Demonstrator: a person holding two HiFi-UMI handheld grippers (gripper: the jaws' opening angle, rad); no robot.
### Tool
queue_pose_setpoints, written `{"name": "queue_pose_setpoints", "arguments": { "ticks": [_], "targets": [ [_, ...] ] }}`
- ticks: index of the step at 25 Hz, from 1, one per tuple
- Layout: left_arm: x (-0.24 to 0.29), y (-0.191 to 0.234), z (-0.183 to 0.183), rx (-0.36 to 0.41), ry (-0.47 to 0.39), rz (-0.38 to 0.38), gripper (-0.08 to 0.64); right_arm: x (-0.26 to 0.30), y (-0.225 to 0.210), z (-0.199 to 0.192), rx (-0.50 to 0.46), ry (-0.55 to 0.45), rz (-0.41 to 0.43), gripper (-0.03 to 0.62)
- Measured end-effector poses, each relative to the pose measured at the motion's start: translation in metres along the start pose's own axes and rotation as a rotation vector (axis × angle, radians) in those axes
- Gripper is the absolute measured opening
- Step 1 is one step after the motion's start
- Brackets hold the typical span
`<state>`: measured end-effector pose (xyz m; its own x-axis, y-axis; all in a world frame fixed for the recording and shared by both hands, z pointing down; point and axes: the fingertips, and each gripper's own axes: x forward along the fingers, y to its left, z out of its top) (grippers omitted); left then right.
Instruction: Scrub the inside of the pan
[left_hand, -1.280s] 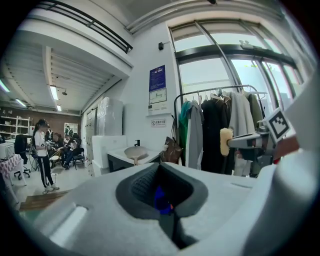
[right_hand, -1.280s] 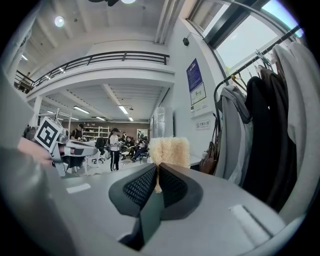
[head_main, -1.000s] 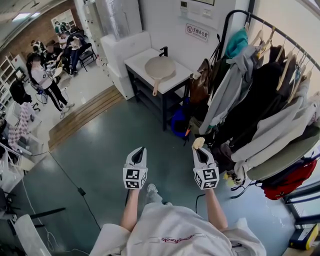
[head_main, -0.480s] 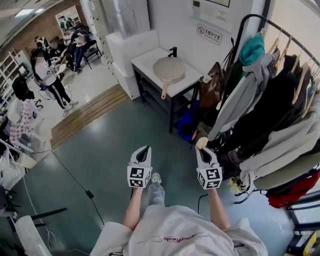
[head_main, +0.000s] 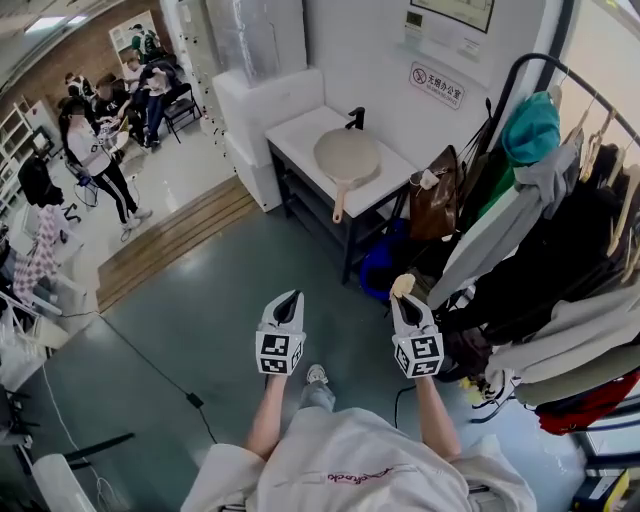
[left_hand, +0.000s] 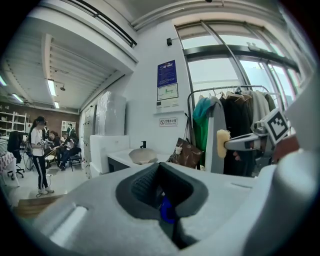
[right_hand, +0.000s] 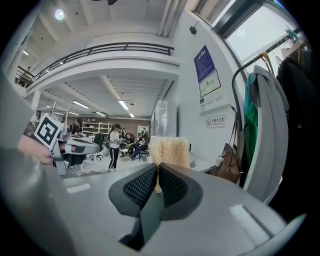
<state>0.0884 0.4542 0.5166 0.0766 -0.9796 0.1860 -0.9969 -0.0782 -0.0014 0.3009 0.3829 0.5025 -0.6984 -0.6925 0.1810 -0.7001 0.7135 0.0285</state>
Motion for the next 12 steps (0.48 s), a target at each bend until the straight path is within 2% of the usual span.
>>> {"name": "queue_pose_setpoints", "arguments": {
  "ticks": [12],
  "targets": [
    [0.098, 0.072, 0.034, -0.003, -0.006, -0.076, 0.0, 0.102, -0.027, 0.038, 0.002, -0.002, -0.084, 0.023]
  ]
}}
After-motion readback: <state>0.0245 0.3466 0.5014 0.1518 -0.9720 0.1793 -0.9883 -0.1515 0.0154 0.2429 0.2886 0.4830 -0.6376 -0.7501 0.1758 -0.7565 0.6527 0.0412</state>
